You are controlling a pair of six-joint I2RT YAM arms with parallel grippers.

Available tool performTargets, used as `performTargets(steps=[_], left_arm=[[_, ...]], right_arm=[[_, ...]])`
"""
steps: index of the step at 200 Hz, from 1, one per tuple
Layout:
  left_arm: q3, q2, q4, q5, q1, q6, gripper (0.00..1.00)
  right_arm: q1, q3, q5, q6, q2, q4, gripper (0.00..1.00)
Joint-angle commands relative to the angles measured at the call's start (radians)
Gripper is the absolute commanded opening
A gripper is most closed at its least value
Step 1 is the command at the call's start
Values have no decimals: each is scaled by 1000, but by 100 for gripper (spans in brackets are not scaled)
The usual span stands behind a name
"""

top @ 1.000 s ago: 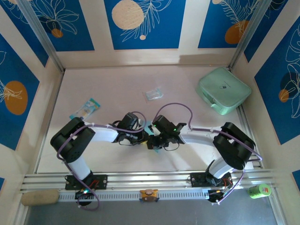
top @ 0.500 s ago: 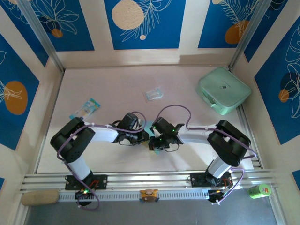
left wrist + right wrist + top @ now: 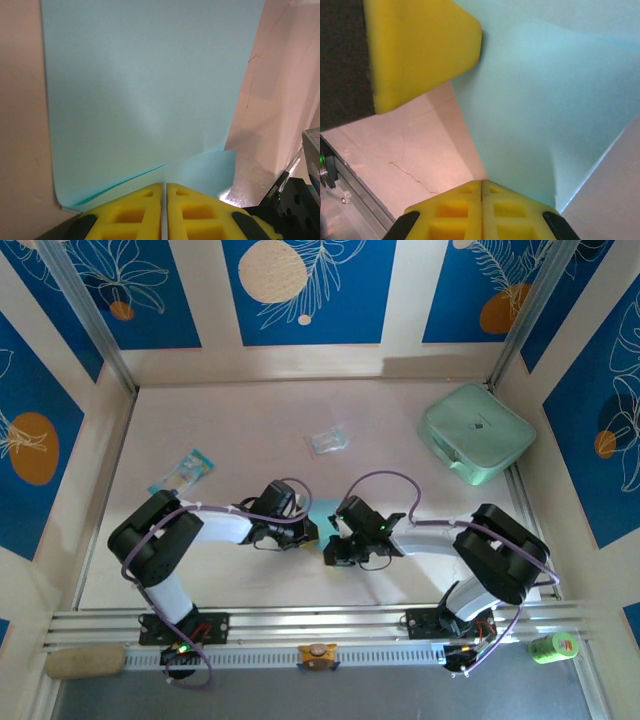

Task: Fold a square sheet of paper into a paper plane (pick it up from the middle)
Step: Third fold the triangle at the center of the table.

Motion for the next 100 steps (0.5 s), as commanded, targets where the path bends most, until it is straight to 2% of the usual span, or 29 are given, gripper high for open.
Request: performTargets(steps=[1,76,100], left_arm=[[-2,31,-42,-30,-6,15,10],[1,37,-51,-35,-5,17,10],[-2,29,-48,-40,-5,17,10]], right_arm=[[-4,-50,-34,33,-23,-19,6],[-8,-181,-47,73,-122,19,7],[-14,-213,-69,101,-197,10,8]])
